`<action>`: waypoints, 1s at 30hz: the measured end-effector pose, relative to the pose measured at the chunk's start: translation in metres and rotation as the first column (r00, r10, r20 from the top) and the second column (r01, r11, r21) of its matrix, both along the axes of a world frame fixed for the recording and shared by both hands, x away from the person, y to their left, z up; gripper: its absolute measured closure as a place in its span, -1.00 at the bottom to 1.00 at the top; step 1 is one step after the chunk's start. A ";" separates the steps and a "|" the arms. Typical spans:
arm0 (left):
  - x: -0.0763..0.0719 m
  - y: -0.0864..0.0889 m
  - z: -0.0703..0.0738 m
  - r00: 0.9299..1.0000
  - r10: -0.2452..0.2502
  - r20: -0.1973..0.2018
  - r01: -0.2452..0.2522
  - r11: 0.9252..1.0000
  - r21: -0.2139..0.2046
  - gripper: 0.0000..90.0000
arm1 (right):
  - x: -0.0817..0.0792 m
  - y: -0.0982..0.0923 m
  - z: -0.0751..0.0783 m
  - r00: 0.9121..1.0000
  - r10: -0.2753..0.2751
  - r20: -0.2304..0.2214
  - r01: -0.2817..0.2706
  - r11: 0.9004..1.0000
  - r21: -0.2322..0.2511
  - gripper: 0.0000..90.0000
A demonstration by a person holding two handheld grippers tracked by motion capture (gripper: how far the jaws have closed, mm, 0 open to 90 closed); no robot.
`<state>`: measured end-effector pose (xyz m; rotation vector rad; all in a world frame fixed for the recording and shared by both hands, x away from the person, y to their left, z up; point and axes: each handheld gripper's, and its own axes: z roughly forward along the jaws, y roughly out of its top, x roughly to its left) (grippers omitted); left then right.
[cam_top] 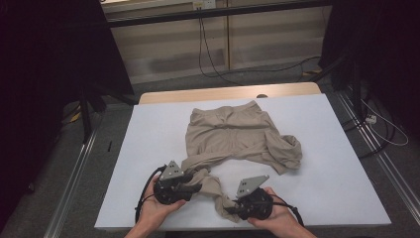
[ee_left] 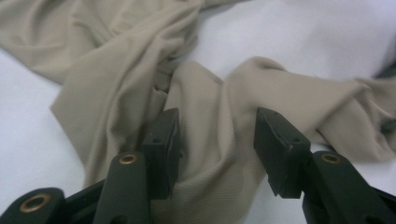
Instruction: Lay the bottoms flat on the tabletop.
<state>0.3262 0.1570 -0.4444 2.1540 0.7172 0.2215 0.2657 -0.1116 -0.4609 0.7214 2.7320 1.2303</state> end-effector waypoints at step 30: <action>-0.005 0.022 0.018 0.997 0.081 0.004 -0.080 0.985 -0.152 0.46 | -0.004 0.005 0.001 0.999 -0.046 0.004 0.046 0.999 -0.003 0.76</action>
